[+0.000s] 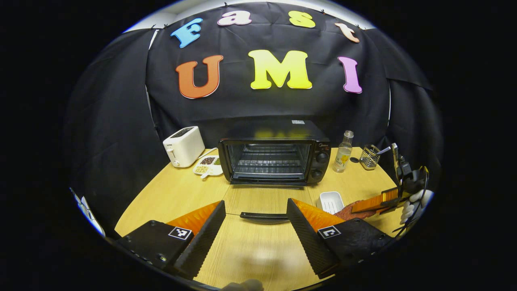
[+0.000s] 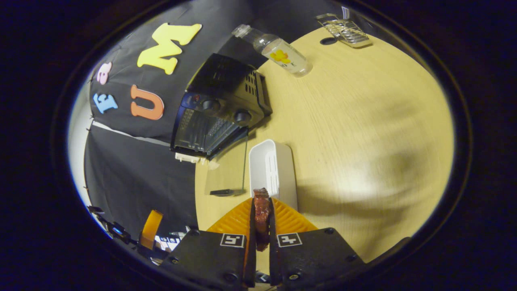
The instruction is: Open the electric oven with the left hand, put the food in, and close the electric oven.
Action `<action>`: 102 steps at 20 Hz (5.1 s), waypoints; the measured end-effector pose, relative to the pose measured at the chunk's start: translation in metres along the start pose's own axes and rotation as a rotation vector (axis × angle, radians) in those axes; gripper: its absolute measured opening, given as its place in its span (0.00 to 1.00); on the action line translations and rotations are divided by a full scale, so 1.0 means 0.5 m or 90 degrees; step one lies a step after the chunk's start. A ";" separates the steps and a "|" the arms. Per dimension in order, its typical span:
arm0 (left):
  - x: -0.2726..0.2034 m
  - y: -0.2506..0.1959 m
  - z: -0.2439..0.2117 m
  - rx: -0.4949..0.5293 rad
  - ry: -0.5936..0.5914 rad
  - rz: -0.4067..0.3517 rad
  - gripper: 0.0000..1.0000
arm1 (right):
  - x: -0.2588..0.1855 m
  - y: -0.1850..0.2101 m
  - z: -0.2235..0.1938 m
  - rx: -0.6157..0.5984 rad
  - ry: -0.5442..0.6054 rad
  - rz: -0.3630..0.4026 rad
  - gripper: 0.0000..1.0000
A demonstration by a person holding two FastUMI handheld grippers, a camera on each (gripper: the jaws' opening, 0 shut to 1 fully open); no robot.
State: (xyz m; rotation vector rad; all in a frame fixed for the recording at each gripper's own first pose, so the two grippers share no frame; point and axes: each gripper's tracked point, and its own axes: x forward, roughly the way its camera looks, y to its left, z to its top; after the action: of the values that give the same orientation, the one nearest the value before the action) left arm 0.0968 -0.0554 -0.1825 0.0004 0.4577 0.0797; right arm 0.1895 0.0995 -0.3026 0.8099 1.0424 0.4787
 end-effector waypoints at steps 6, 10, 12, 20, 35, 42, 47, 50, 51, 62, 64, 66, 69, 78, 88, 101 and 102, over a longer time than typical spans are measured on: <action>-0.040 0.055 0.014 0.030 -0.016 -0.022 0.97 | 0.002 0.147 0.045 0.007 -0.137 0.063 0.16; -0.059 0.089 0.018 0.050 -0.021 -0.056 0.97 | 0.081 0.231 0.070 0.057 -0.208 0.111 0.16; -0.070 0.103 0.023 0.043 -0.030 -0.069 0.97 | 0.132 0.257 0.082 0.082 -0.242 0.124 0.16; -0.073 0.179 0.032 0.042 -0.041 -0.066 0.97 | 0.320 0.317 0.159 0.162 -0.401 0.118 0.16; 0.009 0.276 0.021 -0.009 -0.032 -0.008 0.97 | 0.519 0.337 0.297 0.152 -0.508 0.017 0.19; 0.037 0.264 0.009 -0.029 -0.015 -0.022 0.97 | 0.539 0.330 0.281 0.014 -0.472 -0.061 0.44; 0.051 0.261 0.010 -0.028 -0.017 -0.020 0.98 | 0.536 0.342 0.267 -0.133 -0.477 -0.126 0.72; 0.049 0.264 0.003 -0.029 -0.014 -0.016 0.98 | 0.519 0.341 0.268 -0.232 -0.483 -0.188 0.92; 0.048 0.265 -0.001 -0.031 -0.013 -0.014 0.97 | 0.513 0.336 0.270 -0.257 -0.490 -0.207 0.92; 0.033 0.255 0.013 -0.040 -0.029 -0.021 0.97 | 0.423 0.322 0.234 -0.342 -0.475 -0.241 0.98; 0.023 0.242 0.018 -0.038 -0.035 -0.029 0.97 | 0.381 0.331 0.218 -0.369 -0.473 -0.243 0.98; 0.010 0.238 0.024 -0.028 -0.046 -0.032 0.97 | 0.335 0.336 0.178 -0.366 -0.455 -0.221 0.98; -0.013 0.232 0.023 -0.019 -0.051 -0.037 0.97 | 0.229 0.345 0.128 -0.354 -0.449 -0.205 0.98; -0.066 0.170 -0.003 0.000 -0.081 -0.075 0.97 | -0.163 0.381 0.026 -0.440 -0.515 -0.220 0.98; -0.002 -0.008 -0.182 -0.035 0.020 -0.052 0.97 | -0.517 0.261 0.000 -0.482 -0.537 -0.233 0.98; 0.205 -0.087 -0.290 0.015 0.075 -0.083 0.97 | -0.592 0.234 -0.029 -0.423 -0.565 -0.340 0.98; 0.220 -0.089 -0.298 0.013 0.083 -0.088 0.97 | -0.594 0.235 -0.030 -0.414 -0.570 -0.347 0.98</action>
State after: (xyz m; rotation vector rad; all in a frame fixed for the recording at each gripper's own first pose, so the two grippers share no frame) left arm 0.1328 -0.0937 -0.3656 -0.0170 0.5881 -0.0606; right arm 0.0468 -0.0275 -0.0465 0.0819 0.1970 -0.0517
